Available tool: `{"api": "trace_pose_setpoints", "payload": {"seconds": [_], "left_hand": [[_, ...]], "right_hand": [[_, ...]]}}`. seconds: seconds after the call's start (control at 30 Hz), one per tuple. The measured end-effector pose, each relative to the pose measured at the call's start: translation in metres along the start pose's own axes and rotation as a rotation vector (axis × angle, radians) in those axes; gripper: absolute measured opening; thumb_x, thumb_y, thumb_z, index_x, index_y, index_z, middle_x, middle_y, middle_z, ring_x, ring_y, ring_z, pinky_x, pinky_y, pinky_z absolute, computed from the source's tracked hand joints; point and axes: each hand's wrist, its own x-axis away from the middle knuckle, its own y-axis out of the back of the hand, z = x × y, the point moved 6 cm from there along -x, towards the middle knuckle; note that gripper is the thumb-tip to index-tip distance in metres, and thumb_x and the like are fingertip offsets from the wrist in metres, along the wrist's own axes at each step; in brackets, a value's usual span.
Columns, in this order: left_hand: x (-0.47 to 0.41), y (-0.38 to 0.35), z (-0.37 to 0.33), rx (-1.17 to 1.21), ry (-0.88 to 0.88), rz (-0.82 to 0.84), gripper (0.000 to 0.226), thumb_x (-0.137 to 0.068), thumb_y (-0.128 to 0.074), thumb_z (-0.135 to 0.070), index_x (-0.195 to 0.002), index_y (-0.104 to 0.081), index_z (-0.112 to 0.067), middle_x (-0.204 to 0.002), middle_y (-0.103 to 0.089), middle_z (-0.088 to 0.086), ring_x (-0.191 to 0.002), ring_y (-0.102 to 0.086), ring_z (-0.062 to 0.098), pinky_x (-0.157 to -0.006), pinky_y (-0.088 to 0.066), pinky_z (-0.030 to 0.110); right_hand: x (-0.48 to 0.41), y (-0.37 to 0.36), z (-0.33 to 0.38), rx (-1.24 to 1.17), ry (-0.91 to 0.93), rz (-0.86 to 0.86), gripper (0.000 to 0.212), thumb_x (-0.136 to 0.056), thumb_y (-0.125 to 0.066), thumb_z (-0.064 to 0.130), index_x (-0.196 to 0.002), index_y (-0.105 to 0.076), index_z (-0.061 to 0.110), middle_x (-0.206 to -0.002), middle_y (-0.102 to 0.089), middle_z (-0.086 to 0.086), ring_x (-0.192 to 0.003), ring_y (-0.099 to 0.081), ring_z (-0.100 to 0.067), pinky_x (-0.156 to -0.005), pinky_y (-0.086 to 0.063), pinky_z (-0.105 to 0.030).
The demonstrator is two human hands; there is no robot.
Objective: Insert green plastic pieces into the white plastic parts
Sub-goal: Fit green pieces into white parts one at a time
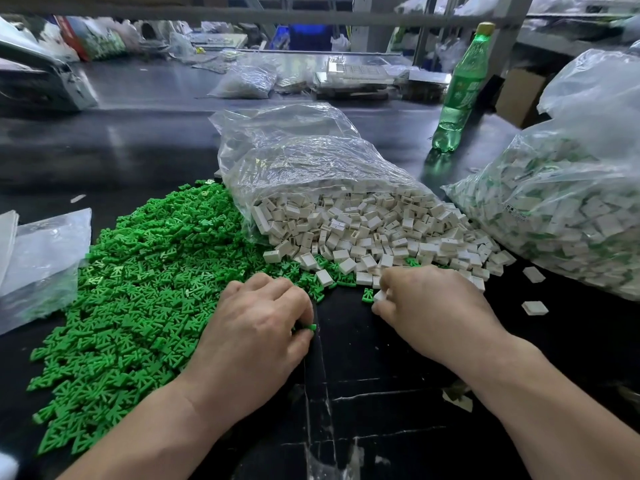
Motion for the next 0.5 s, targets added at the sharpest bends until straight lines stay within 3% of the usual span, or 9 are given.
{"api": "trace_pose_setpoints", "payload": {"seconds": [0.17, 0.23, 0.3, 0.33, 0.4, 0.43, 0.5], "left_hand": [[0.002, 0.009, -0.001, 0.090, 0.059, -0.073, 0.010, -0.080, -0.062, -0.038, -0.080, -0.057, -0.029, -0.084, -0.061, -0.018, -0.087, -0.055, 0.010, -0.081, -0.039, 0.036], [0.003, 0.011, -0.002, 0.133, 0.067, -0.111, 0.010, -0.081, -0.064, -0.036, -0.080, -0.058, -0.029, -0.084, -0.061, -0.018, -0.088, -0.055, 0.007, -0.083, -0.037, 0.026], [0.005, 0.015, 0.000, 0.226, 0.110, -0.151, 0.011, -0.084, -0.069, -0.034, -0.080, -0.059, -0.031, -0.080, -0.061, -0.019, -0.084, -0.054, 0.000, -0.080, -0.038, 0.012], [0.007, 0.017, 0.003, 0.321, 0.168, -0.166, 0.012, -0.084, -0.070, -0.034, -0.079, -0.060, -0.032, -0.075, -0.061, -0.017, -0.079, -0.056, 0.000, -0.073, -0.040, 0.009], [0.008, 0.016, 0.010, 0.618, 0.295, -0.174, 0.012, -0.081, -0.073, -0.036, -0.079, -0.063, -0.030, -0.070, -0.064, -0.009, -0.061, -0.059, 0.003, -0.055, -0.044, 0.010], [0.009, 0.014, 0.013, 0.770, 0.341, -0.170, 0.014, -0.080, -0.075, -0.037, -0.081, -0.065, -0.027, -0.070, -0.065, -0.004, -0.057, -0.059, 0.006, -0.052, -0.047, 0.015], [0.009, 0.010, 0.018, 1.033, 0.396, -0.167, 0.020, -0.074, -0.076, -0.037, -0.084, -0.067, -0.023, -0.074, -0.068, 0.004, -0.065, -0.063, 0.020, -0.059, -0.053, 0.026]], "right_hand": [[-0.006, -0.001, -0.003, 0.034, -0.051, 0.006, 0.020, -0.100, -0.050, 0.038, -0.099, -0.063, 0.024, -0.086, -0.062, 0.003, -0.082, -0.058, -0.025, -0.064, -0.051, -0.035], [-0.006, -0.001, -0.005, 0.055, -0.052, -0.013, 0.020, -0.100, -0.047, 0.034, -0.093, -0.062, 0.024, -0.077, -0.055, 0.004, -0.077, -0.055, -0.025, -0.060, -0.047, -0.033], [-0.004, 0.004, -0.011, -0.046, -0.031, -0.094, 0.024, -0.101, -0.046, 0.035, -0.091, -0.065, 0.024, -0.077, -0.061, 0.005, -0.075, -0.061, -0.021, -0.061, -0.050, -0.031], [-0.002, 0.007, -0.014, -0.191, -0.022, -0.127, 0.025, -0.101, -0.049, 0.037, -0.089, -0.068, 0.025, -0.074, -0.064, 0.008, -0.071, -0.062, -0.015, -0.059, -0.051, -0.029], [0.003, 0.008, -0.015, -0.706, -0.006, -0.071, 0.025, -0.098, -0.056, 0.037, -0.080, -0.071, 0.028, -0.062, -0.062, 0.011, -0.051, -0.054, -0.007, -0.045, -0.043, -0.022], [0.006, 0.004, -0.009, -1.008, -0.007, 0.042, 0.024, -0.098, -0.059, 0.034, -0.077, -0.071, 0.028, -0.061, -0.061, 0.009, -0.047, -0.049, -0.009, -0.041, -0.037, -0.022], [0.013, -0.004, 0.013, -1.450, -0.008, 0.303, 0.025, -0.095, -0.064, 0.027, -0.071, -0.069, 0.026, -0.067, -0.061, -0.001, -0.044, -0.044, -0.013, -0.036, -0.030, -0.020]]}}
